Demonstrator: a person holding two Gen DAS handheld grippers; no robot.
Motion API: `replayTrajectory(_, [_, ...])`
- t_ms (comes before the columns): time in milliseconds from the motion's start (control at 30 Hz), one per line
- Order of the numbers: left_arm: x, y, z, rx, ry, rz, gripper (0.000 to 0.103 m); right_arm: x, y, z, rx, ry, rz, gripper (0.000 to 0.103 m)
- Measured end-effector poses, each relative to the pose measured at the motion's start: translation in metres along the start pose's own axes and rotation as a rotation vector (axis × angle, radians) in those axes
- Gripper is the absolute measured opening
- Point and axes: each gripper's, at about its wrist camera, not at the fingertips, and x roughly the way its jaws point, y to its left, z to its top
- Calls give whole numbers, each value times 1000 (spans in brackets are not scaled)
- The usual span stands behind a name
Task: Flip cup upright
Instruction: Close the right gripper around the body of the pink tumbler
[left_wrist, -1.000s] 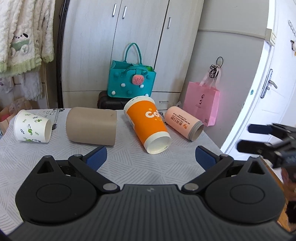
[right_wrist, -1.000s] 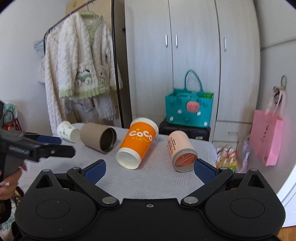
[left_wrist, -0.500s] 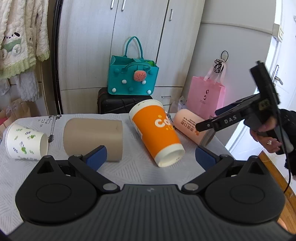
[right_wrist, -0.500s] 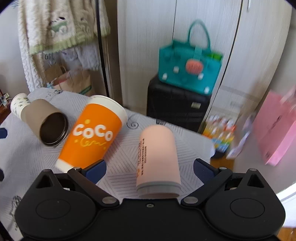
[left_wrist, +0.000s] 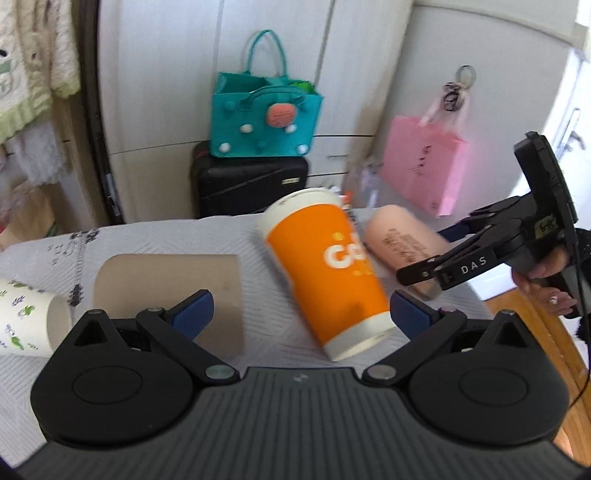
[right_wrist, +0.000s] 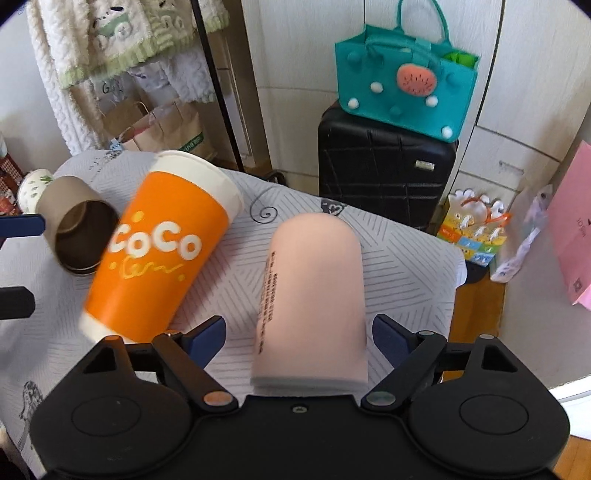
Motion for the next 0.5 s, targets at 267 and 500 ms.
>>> replayTrajectory(267, [-15, -2, -7, 25, -28, -5, 103, 0, -2, -2, 33, -69, -63, 67])
replayTrajectory(500, [-34, 4, -12, 4, -64, -28, 103, -25, 14, -18, 3, -122, -94, 67])
